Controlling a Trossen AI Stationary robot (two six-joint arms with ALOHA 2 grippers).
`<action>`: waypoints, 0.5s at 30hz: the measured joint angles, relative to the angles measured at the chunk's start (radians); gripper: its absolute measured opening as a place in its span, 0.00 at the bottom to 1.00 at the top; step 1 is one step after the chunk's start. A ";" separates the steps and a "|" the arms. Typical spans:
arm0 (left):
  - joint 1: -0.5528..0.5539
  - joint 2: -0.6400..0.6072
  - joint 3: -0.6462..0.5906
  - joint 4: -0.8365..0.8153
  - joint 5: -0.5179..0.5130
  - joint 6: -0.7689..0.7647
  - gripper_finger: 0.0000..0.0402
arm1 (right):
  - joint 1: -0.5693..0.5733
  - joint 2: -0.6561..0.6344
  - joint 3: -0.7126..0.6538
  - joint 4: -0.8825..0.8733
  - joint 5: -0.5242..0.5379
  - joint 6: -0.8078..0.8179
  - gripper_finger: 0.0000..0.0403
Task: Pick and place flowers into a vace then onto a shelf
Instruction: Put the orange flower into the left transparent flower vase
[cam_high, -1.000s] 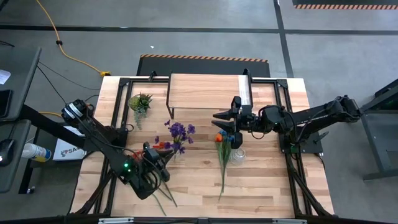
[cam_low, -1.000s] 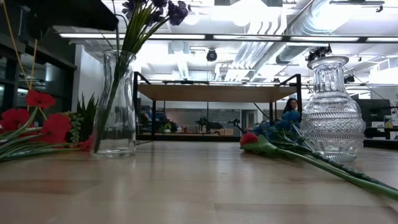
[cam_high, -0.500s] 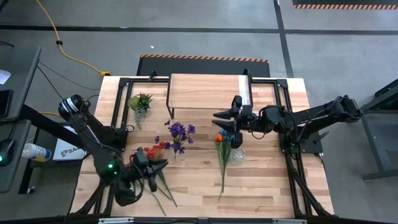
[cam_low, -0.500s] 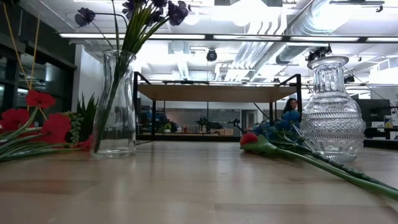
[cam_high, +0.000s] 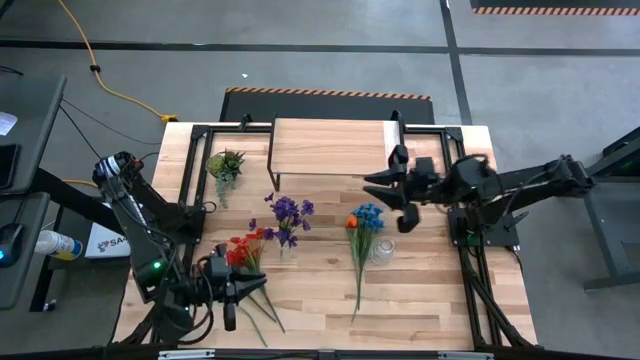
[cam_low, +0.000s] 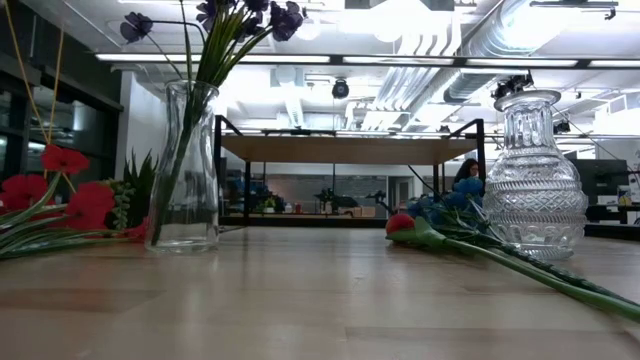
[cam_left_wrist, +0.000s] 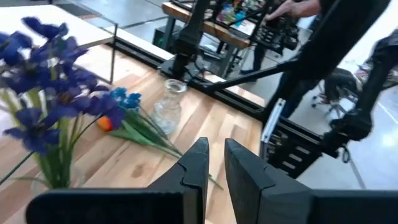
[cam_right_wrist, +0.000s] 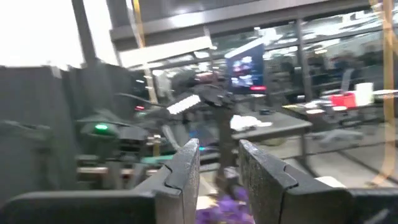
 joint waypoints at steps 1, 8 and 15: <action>0.000 0.000 0.007 0.000 0.001 0.008 0.22 | 0.000 -0.019 0.000 -0.016 -0.025 0.016 0.26; 0.000 0.000 0.016 0.011 0.037 0.019 0.22 | 0.046 -0.101 0.000 -0.057 -0.206 0.153 0.26; 0.000 0.001 0.016 0.011 0.150 0.019 0.22 | 0.194 -0.073 0.081 -0.171 -0.230 0.296 0.26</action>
